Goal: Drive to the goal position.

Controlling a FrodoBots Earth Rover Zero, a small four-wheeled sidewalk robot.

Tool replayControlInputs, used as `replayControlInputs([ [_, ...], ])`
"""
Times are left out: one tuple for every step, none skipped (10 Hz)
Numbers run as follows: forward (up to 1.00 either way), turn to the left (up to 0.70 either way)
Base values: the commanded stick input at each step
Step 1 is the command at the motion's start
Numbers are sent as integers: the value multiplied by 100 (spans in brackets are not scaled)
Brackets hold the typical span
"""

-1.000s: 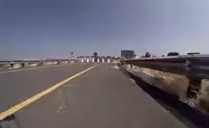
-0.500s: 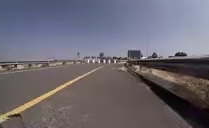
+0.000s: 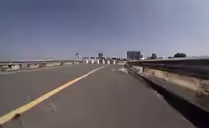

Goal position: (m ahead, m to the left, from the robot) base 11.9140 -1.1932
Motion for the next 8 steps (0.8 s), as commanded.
replayControlInputs([
  [100, 0],
  [100, 0],
  [100, 0],
  [100, 0],
  [100, 0],
  [100, 0],
  [100, 0],
  [100, 0],
])
